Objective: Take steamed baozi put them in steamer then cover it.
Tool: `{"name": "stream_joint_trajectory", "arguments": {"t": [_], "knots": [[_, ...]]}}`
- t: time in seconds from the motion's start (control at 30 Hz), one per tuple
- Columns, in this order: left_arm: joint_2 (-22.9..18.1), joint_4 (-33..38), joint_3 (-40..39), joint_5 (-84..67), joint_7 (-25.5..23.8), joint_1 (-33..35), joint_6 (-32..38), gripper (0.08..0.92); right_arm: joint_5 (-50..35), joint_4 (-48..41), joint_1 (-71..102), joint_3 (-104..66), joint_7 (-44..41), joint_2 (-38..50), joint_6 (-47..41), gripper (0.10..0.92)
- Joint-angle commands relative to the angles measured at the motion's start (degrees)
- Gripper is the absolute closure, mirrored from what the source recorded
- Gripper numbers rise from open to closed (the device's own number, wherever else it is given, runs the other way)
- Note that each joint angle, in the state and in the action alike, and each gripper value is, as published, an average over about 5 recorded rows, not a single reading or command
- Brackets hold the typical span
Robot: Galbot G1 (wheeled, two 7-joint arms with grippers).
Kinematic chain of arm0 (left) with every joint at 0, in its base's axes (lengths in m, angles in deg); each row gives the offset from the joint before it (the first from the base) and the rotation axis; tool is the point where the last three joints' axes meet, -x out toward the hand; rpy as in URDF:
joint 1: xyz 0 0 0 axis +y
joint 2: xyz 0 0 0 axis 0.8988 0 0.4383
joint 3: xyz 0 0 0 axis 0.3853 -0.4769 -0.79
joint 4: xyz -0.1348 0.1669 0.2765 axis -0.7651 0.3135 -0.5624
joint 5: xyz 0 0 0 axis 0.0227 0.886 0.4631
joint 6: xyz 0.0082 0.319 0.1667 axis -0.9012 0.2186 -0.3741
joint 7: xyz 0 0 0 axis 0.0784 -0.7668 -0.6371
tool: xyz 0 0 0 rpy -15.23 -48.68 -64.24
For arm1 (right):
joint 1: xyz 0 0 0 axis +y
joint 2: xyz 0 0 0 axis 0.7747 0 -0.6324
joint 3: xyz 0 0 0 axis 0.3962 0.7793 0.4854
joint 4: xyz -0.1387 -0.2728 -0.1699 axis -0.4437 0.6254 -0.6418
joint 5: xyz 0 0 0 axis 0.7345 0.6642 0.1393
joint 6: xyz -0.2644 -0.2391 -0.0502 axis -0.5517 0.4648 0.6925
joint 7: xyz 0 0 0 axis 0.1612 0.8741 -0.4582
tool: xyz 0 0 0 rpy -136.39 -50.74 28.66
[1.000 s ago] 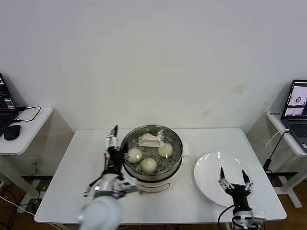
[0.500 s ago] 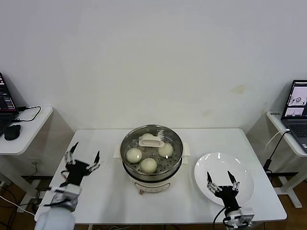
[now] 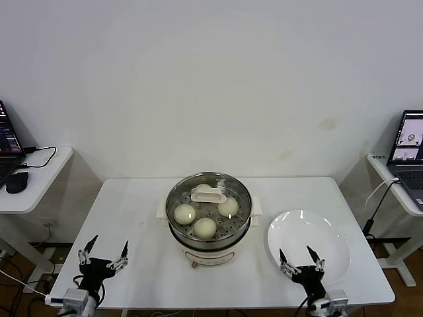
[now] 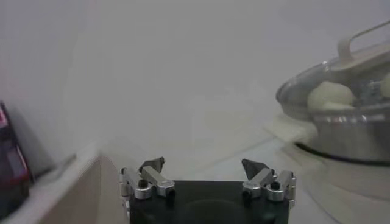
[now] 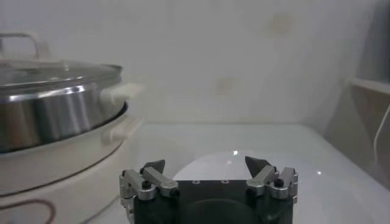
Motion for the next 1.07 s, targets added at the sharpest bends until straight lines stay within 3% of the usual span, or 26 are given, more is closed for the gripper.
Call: {"name": "stream_joint_trajectory", "arguments": {"t": [0.03,1.07], "knots": [[0.0,1.2,1.5,-3.8,1.6,5.6,0.6,0.177,-1.7,2.2,1.6,0.8,0.9,1.4,-2.1,0.203],[-0.1,1.7,1.1,-1.2,1.5,3.8,0.9,0.177,2.1,1.1,0.7,-0.9,2.2,-2.9,0.0,0.203]]}}
